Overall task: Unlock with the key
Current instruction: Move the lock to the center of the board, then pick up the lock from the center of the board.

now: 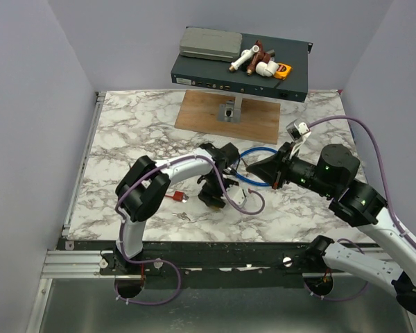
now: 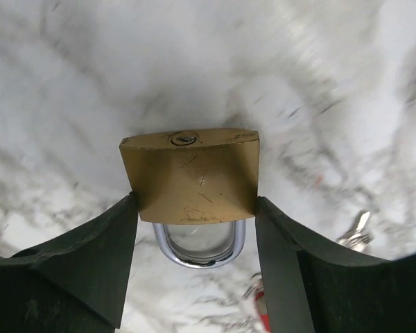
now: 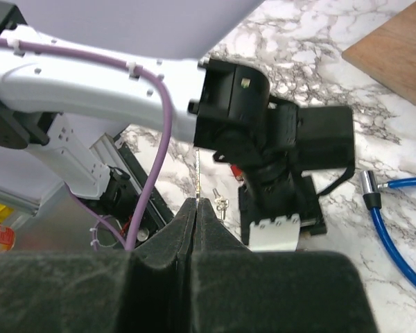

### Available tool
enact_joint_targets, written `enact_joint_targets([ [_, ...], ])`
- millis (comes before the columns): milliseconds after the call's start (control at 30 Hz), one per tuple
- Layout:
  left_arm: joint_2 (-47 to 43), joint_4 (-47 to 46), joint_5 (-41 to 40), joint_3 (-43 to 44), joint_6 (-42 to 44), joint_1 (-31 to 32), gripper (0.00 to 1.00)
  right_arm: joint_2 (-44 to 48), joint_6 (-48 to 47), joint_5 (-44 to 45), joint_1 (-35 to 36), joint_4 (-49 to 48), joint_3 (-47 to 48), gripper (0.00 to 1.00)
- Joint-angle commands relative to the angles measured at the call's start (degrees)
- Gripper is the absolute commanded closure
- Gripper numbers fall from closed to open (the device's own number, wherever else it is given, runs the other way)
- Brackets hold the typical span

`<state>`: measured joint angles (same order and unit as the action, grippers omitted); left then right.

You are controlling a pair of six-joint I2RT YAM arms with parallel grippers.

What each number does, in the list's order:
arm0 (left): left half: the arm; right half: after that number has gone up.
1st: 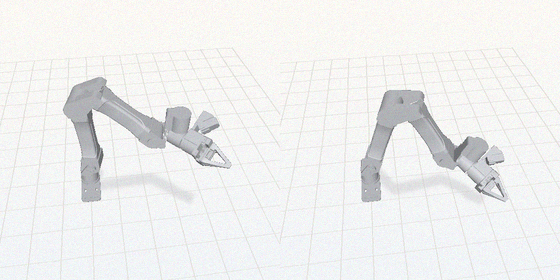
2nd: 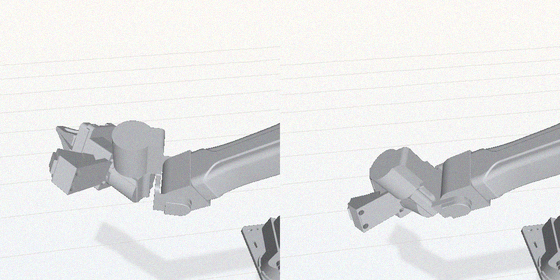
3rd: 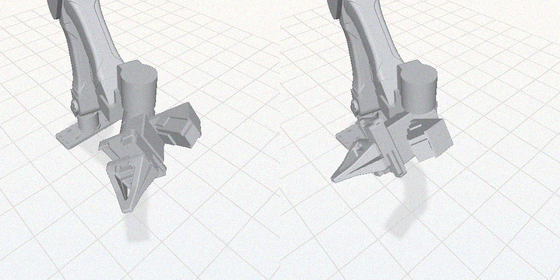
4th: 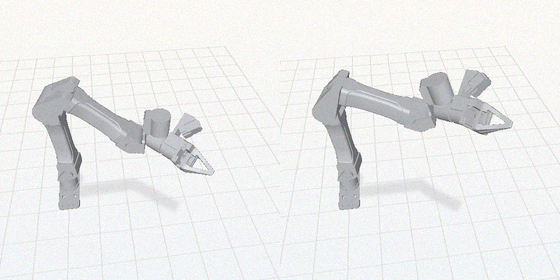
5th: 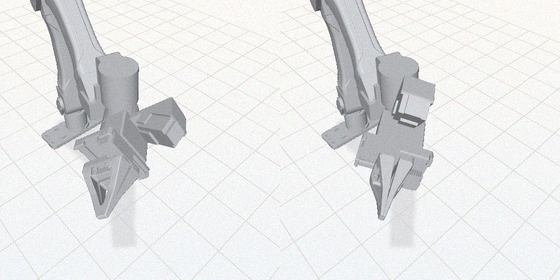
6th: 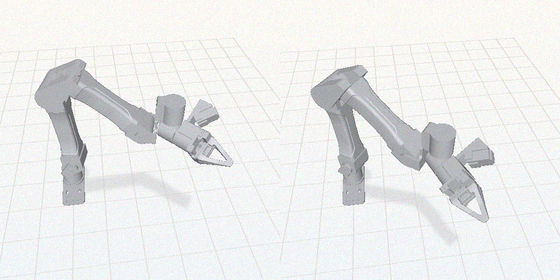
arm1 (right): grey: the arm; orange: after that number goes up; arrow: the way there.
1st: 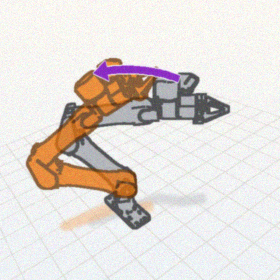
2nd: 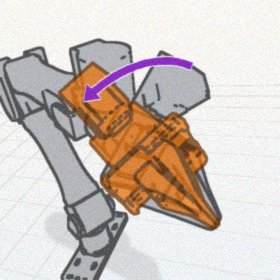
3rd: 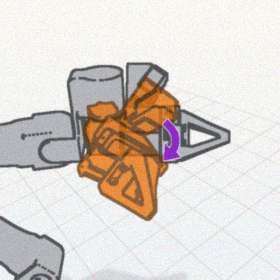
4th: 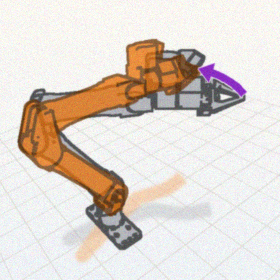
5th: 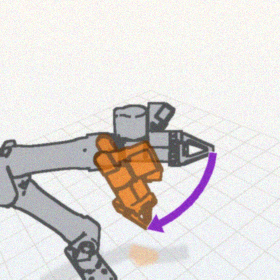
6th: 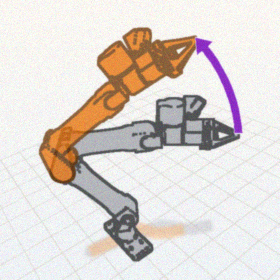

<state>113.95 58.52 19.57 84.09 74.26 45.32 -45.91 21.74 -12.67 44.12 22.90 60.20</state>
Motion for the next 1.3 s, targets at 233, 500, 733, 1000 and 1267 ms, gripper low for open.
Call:
enact_joint_targets([
  [233, -4.49, -5.39, 8.98, -6.19, -10.04, 4.24, 0.02, -1.01, -2.31, 1.17, -0.46, 0.92, 2.08, 0.99],
  [500, -6.40, -11.32, 14.02, -11.01, -13.90, 5.55, 0.02, -1.01, -2.93, 1.37, -0.55, 2.03, 2.42, 0.99],
  [733, -9.18, -18.15, 15.71, -18.05, -12.69, 5.57, 0.01, -0.60, -3.03, 2.12, -0.54, 2.91, 2.75, 0.99],
  [1000, -7.77, -16.59, 12.64, -16.11, -10.90, 5.49, 0.02, -0.58, -3.33, 2.91, -0.54, 3.92, 3.35, 0.99],
  [1267, -5.64, -19.47, 8.39, -16.24, -11.47, 6.26, 0.39, -0.93, -3.88, 4.07, -0.54, 5.29, 4.91, 0.99],
])
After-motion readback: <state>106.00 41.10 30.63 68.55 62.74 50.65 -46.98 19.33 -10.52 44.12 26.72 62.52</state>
